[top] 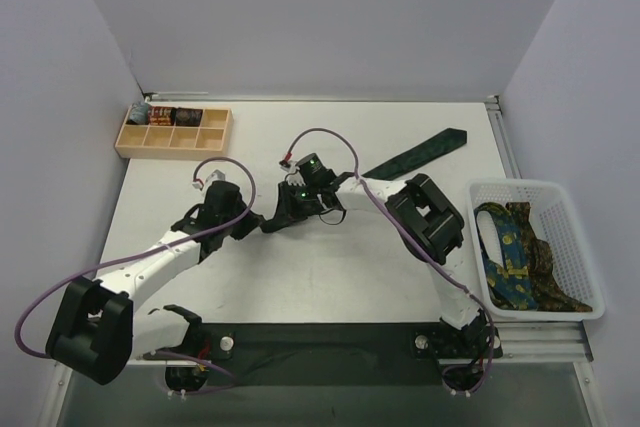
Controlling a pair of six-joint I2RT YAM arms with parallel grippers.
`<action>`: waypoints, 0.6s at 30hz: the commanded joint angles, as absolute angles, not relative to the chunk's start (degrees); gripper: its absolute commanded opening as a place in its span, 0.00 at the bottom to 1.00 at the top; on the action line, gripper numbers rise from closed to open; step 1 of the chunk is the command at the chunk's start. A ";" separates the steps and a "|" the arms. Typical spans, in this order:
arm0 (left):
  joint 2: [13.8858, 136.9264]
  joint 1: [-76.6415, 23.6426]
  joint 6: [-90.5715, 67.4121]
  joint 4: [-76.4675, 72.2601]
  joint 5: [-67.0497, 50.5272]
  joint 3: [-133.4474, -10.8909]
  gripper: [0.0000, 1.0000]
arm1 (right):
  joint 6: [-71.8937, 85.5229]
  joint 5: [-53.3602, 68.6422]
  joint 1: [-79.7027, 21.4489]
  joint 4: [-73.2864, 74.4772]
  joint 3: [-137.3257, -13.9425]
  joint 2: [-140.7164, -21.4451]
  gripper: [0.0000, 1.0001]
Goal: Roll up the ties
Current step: Roll the tie
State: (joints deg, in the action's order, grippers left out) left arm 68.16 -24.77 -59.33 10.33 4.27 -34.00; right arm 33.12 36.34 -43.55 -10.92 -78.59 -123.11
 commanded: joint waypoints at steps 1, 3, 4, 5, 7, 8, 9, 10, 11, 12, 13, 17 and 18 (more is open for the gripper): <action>67.50 -25.05 -58.53 9.49 4.57 -36.39 0.00 | 32.34 37.35 -44.38 -9.58 -81.03 -123.48 0.12; 67.32 -25.14 -58.54 9.58 4.40 -36.47 0.00 | 32.08 37.79 -44.91 -9.84 -81.91 -124.54 0.12; 67.32 -25.14 -58.62 9.75 4.13 -36.56 0.00 | 32.25 38.14 -45.17 -10.02 -82.18 -124.98 0.12; 67.24 -25.14 -58.54 9.93 4.04 -36.56 0.00 | 32.43 38.49 -45.44 -10.02 -82.70 -125.24 0.11; 67.15 -25.58 -58.62 10.19 3.78 -36.74 0.00 | 32.87 39.28 -45.88 -10.72 -83.58 -126.47 0.11; 67.15 -25.75 -58.62 10.37 3.78 -36.65 0.00 | 33.22 39.81 -45.97 -10.81 -83.93 -126.74 0.11; 67.15 -25.84 -58.71 10.55 3.69 -36.56 0.00 | 33.40 40.16 -46.49 -10.81 -84.20 -127.35 0.10; 67.06 -25.93 -58.88 10.55 3.60 -36.56 0.00 | 33.57 40.43 -46.76 -10.90 -84.90 -127.53 0.10; 66.97 -25.93 -59.06 10.72 3.60 -36.48 0.00 | 33.57 40.78 -46.93 -10.90 -84.99 -127.62 0.09; 66.80 -26.01 -59.15 10.72 3.43 -36.30 0.00 | 33.57 40.87 -47.54 -10.90 -85.08 -127.70 0.09; 66.54 -26.02 -59.32 10.81 3.34 -36.39 0.00 | 33.75 40.96 -47.72 -10.90 -85.25 -127.71 0.09; 65.92 -26.10 -59.41 11.25 3.86 -36.30 0.00 | 33.93 41.75 -48.51 -10.81 -85.43 -126.92 0.09; 65.83 -26.10 -59.41 11.42 4.04 -36.39 0.00 | 33.58 40.96 -48.43 -10.81 -85.08 -126.48 0.09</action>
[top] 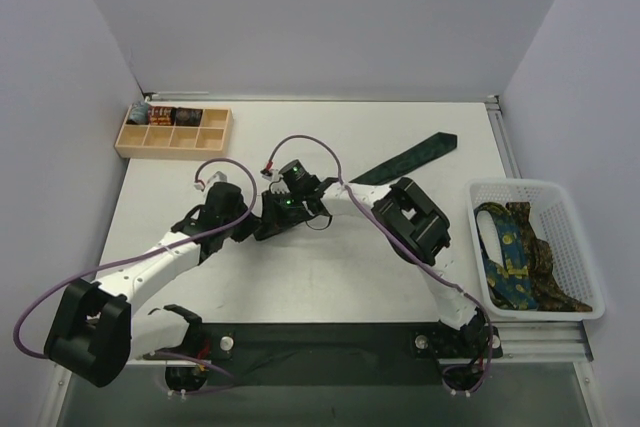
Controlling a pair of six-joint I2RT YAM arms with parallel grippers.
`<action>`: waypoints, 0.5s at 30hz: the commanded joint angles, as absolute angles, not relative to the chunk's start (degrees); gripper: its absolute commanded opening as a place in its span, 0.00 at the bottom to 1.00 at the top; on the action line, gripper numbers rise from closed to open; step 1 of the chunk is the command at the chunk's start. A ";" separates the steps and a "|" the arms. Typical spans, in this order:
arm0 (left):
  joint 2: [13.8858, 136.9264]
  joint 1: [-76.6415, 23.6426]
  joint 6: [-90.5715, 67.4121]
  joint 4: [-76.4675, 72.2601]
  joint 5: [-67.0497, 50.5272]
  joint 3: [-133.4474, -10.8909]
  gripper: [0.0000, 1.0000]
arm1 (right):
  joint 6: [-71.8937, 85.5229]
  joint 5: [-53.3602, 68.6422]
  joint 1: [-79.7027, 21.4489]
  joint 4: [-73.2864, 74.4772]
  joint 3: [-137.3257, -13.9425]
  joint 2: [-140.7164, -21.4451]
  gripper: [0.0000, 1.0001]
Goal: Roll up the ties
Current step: Roll the tie
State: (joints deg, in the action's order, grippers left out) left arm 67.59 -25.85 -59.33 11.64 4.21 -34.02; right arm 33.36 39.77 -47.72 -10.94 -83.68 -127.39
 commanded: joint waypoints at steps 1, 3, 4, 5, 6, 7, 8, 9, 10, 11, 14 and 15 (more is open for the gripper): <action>65.92 -26.10 -59.07 11.51 4.39 -36.56 0.00 | 33.23 40.35 -48.25 -10.46 -84.73 -125.95 0.10; 66.18 -26.10 -58.71 11.86 4.57 -36.82 0.00 | 32.43 38.94 -47.64 -9.67 -83.50 -123.85 0.10; 66.53 -26.10 -58.45 11.87 4.66 -36.91 0.00 | 31.82 37.89 -47.20 -9.15 -83.15 -123.05 0.11; 66.71 -26.10 -58.36 11.87 4.66 -37.00 0.00 | 31.56 37.36 -46.33 -8.88 -82.71 -122.44 0.11; 66.88 -26.10 -58.19 11.95 4.66 -37.00 0.00 | 31.38 36.92 -45.88 -8.53 -81.92 -121.13 0.11; 67.41 -26.10 -57.92 11.87 4.57 -37.09 0.00 | 31.38 36.83 -45.27 -8.26 -81.57 -120.50 0.11; 67.59 -26.10 -57.83 11.95 4.57 -37.18 0.00 | 31.64 36.74 -44.05 -8.26 -81.13 -120.15 0.11; 68.02 -26.19 -57.66 11.87 4.48 -37.26 0.00 | 31.64 36.74 -43.69 -8.26 -80.69 -119.36 0.12; 68.64 -26.19 -57.40 11.95 4.31 -37.44 0.00 | 31.55 36.65 -43.16 -8.35 -79.90 -118.92 0.12; 69.16 -26.19 -57.31 11.69 4.05 -37.53 0.00 | 31.55 36.65 -42.81 -8.44 -79.46 -118.66 0.12; 71.01 -26.54 -56.60 11.43 3.78 -38.14 0.00 | 31.55 36.47 -41.92 -8.70 -78.05 -117.34 0.12; 71.54 -26.63 -56.51 11.25 3.69 -38.32 0.00 | 31.73 36.56 -41.66 -9.05 -77.70 -117.16 0.12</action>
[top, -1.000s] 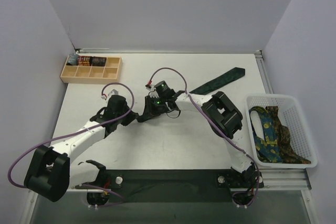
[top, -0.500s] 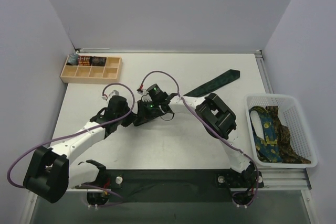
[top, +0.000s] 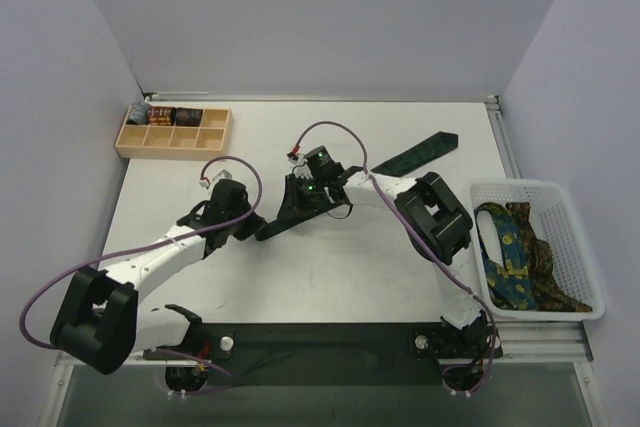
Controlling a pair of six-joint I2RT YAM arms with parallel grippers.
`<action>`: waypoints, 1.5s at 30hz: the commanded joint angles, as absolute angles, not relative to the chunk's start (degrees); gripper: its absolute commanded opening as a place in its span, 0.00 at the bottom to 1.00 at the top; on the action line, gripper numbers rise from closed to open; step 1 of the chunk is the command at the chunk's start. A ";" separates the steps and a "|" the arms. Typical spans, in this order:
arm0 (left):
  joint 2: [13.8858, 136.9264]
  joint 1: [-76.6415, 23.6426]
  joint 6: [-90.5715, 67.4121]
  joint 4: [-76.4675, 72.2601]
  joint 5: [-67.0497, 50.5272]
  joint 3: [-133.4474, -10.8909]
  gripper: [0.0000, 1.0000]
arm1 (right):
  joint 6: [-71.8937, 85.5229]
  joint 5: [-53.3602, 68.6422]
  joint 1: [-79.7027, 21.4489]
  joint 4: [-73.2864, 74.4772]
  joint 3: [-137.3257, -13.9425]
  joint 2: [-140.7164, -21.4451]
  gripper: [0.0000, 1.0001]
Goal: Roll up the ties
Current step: Roll the tie
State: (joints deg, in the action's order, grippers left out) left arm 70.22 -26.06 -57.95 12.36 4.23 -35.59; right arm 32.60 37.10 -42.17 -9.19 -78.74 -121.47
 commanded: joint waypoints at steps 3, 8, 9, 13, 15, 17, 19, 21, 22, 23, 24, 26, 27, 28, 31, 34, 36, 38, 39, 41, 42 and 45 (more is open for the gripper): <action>73.82 -26.81 -56.08 11.16 3.69 -39.28 0.00 | 31.73 36.82 -41.57 -10.45 -76.64 -116.63 0.14; 76.46 -27.33 -55.90 9.41 4.22 -39.03 0.02 | 31.64 37.09 -41.40 -12.21 -74.98 -115.84 0.19; 76.64 -27.33 -55.99 8.97 4.48 -38.85 0.02 | 31.73 37.26 -41.31 -13.09 -74.62 -115.84 0.20; 77.95 -27.33 -56.34 6.07 5.80 -37.62 0.03 | 32.78 38.32 -40.96 -16.08 -72.78 -115.49 0.24; 78.57 -27.33 -56.51 3.44 5.98 -36.83 0.05 | 33.66 38.93 -40.61 -19.84 -70.85 -115.23 0.27; 79.45 -27.33 -56.78 0.89 6.15 -36.21 0.08 | 35.23 39.55 -40.26 -22.14 -69.53 -115.14 0.28; 80.41 -27.33 -56.95 -1.21 6.06 -35.95 0.10 | 35.51 39.73 -40.17 -23.90 -68.65 -115.22 0.28; 81.21 -27.33 -57.13 -2.02 5.89 -35.51 0.12 | 35.24 39.64 -40.08 -24.43 -68.29 -115.22 0.29; 81.38 -27.33 -57.30 -2.20 5.71 -35.42 0.13 | 35.33 39.64 -40.08 -24.87 -67.86 -115.22 0.29; 81.39 -27.33 -57.39 -2.81 5.63 -35.16 0.14 | 35.25 39.64 -40.08 -25.05 -67.68 -115.05 0.29; 81.56 -27.33 -57.57 -3.42 5.63 -34.46 0.15 | 35.24 39.64 -39.99 -25.48 -67.59 -115.05 0.29; 81.65 -27.33 -58.18 -4.74 5.01 -33.58 0.19 | 35.42 39.38 -39.99 -26.27 -66.80 -114.79 0.29; 81.74 -27.25 -58.27 -5.09 4.84 -33.31 0.20 | 35.42 39.20 -39.90 -26.89 -66.62 -114.70 0.29; 81.83 -27.25 -58.27 -5.27 4.66 -33.14 0.20 | 35.42 39.20 -39.90 -26.98 -66.62 -114.70 0.29; 82.00 -27.25 -58.18 -5.19 4.57 -33.13 0.23 | 35.33 39.11 -39.81 -27.33 -66.53 -114.70 0.31; 81.65 -27.25 -58.27 -5.01 4.31 -32.70 0.25 | 35.68 39.02 -39.90 -27.86 -66.53 -114.70 0.31; 80.95 -27.25 -58.18 -5.01 4.13 -32.52 0.30 | 35.86 39.02 -39.81 -28.12 -66.62 -114.87 0.31; 80.42 -27.25 -58.27 -5.01 4.04 -32.17 0.33 | 36.12 39.11 -39.81 -28.56 -66.71 -114.96 0.31; 79.81 -27.16 -58.27 -5.01 4.04 -32.17 0.35 | 36.21 39.20 -39.99 -28.91 -66.71 -115.05 0.31; 79.28 -27.16 -58.27 -5.10 4.04 -31.91 0.36 | 36.30 39.29 -39.99 -29.00 -66.88 -115.31 0.31; 78.76 -27.16 -58.45 -5.10 4.22 -31.73 0.38 | 36.30 39.29 -40.08 -29.00 -66.88 -115.49 0.31; 77.79 -26.98 -59.23 -5.89 3.96 -30.68 0.39 | 36.91 39.29 -40.25 -29.53 -66.89 -115.93 0.31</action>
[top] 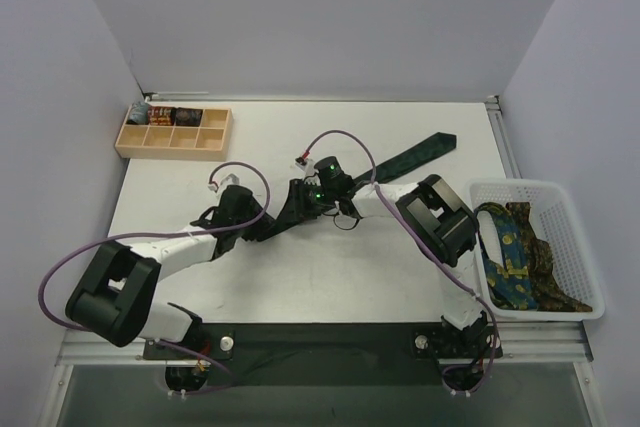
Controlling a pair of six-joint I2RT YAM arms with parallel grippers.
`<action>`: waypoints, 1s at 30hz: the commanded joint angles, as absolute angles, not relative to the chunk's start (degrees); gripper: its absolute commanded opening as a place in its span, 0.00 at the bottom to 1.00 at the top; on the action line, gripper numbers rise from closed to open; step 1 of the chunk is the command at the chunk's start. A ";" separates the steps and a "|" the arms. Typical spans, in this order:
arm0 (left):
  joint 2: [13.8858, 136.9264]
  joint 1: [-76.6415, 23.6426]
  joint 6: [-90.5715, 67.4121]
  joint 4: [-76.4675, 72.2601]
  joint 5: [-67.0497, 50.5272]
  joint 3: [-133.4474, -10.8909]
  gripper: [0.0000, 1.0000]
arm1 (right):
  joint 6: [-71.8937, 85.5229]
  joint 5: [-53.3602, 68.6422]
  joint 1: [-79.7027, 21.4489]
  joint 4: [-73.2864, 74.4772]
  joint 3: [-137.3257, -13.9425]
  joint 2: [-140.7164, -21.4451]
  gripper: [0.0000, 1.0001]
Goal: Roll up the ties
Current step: Roll the tie
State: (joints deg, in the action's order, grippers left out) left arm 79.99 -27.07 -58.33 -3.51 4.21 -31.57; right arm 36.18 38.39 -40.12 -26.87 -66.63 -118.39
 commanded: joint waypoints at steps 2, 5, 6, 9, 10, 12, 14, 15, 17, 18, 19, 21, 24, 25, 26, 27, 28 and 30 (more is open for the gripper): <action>77.26 -26.90 -59.33 -7.12 3.61 -29.98 0.40 | 37.70 38.59 -40.08 -30.06 -66.45 -116.02 0.31; 76.91 -26.81 -59.41 -7.91 3.16 -29.45 0.43 | 38.06 37.97 -39.73 -30.06 -66.53 -115.66 0.31; 76.64 -26.81 -59.85 -8.17 3.08 -28.83 0.43 | 38.06 38.06 -39.73 -29.97 -66.71 -115.49 0.31; 76.46 -26.46 -60.55 -9.75 2.46 -27.87 0.45 | 38.15 37.88 -39.81 -28.05 -68.20 -116.28 0.31; 76.46 -26.46 -60.64 -10.36 2.29 -27.69 0.45 | 38.14 37.88 -39.81 -27.52 -68.64 -116.71 0.30; 76.81 -26.19 -60.91 -10.81 1.67 -27.42 0.45 | 38.06 38.06 -39.81 -26.55 -69.78 -116.98 0.28; 76.99 -25.93 -61.08 -11.77 1.23 -26.81 0.44 | 37.88 38.76 -39.81 -25.06 -70.92 -117.77 0.26; 77.08 -25.93 -61.43 -12.39 0.80 -26.46 0.45 | 37.79 38.93 -39.90 -24.87 -71.54 -117.86 0.26; 77.17 -25.75 -62.05 -14.23 0.44 -25.32 0.45 | 38.05 39.55 -39.99 -24.61 -71.81 -118.39 0.25; 77.17 -25.49 -62.49 -14.41 0.09 -25.05 0.45 | 38.23 39.64 -40.08 -24.52 -71.98 -118.48 0.25; 76.99 -25.40 -62.58 -14.68 0.00 -24.96 0.46 | 38.15 39.64 -40.08 -24.52 -71.98 -118.74 0.25; 76.91 -25.14 -62.75 -14.85 0.00 -24.52 0.48 | 38.32 39.46 -40.34 -24.00 -72.16 -119.00 0.25; 76.64 -24.87 -62.67 -15.12 0.00 -24.26 0.52 | 38.58 39.37 -40.34 -23.03 -72.86 -119.79 0.25; 76.55 -24.87 -62.67 -15.12 0.00 -24.26 0.53 | 38.41 39.55 -40.43 -22.51 -73.82 -120.40 0.25; 76.55 -24.87 -62.67 -15.12 0.00 -24.17 0.53 | 38.23 40.16 -40.34 -21.54 -74.44 -120.76 0.25; 76.55 -24.79 -62.67 -15.29 0.00 -24.00 0.53 | 37.97 40.60 -40.43 -21.10 -75.05 -121.11 0.25; 76.55 -24.79 -62.67 -15.38 0.00 -23.99 0.53 | 37.88 40.95 -40.43 -21.01 -75.67 -121.64 0.25; 76.55 -24.79 -62.67 -15.99 -1.32 -23.56 0.53 | 37.79 42.10 -40.34 -20.74 -76.46 -122.08 0.24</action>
